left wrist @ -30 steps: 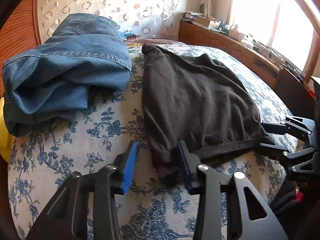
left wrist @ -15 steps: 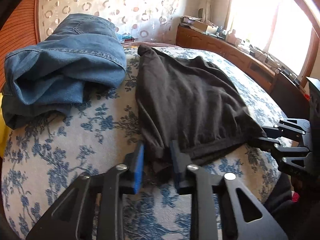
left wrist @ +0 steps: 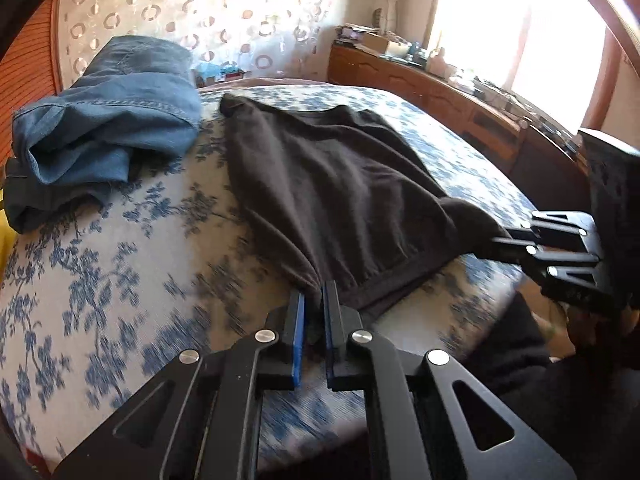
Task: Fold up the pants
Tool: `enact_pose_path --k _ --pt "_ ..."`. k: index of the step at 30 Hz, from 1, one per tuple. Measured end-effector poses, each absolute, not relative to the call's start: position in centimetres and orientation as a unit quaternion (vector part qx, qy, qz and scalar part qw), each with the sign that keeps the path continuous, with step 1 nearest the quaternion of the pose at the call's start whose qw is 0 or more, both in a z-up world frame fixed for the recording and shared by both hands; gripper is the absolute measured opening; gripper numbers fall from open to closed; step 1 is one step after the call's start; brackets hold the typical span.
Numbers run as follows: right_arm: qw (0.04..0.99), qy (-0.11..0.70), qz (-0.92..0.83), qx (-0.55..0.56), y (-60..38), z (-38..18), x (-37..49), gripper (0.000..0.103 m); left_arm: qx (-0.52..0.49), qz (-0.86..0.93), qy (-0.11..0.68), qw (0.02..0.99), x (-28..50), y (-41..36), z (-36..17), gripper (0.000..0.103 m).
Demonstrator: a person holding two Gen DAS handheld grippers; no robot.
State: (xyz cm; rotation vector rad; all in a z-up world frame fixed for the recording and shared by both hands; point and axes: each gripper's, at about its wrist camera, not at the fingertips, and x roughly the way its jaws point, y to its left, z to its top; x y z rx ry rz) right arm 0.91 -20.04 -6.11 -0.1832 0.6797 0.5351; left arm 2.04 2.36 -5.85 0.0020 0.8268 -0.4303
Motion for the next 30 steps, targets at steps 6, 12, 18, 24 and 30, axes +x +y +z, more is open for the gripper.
enact_pose_path --k 6,12,18,24,30 --pt "0.91 0.312 0.263 -0.069 -22.0 -2.9 -2.0 0.015 0.002 -0.231 0.367 0.901 -1.0 1.8 -2.2 0.009" --pt "0.917 0.284 0.269 -0.076 -22.5 -0.3 -3.3 0.015 0.003 -0.226 0.338 0.914 -1.1 2.5 0.2 0.009" --pt "0.922 0.269 0.26 -0.095 -21.9 0.0 -1.3 0.015 -0.001 -0.22 0.335 0.916 2.1 2.7 -0.7 0.009" --pt "0.925 0.27 0.244 -0.105 -21.3 -0.3 2.5 0.015 -0.003 -0.209 0.335 0.919 5.7 2.4 -1.2 0.009" --pt "0.924 0.282 0.235 -0.105 -20.2 -0.5 6.5 0.015 0.009 -0.195 0.342 0.919 9.8 1.9 -1.4 0.009"
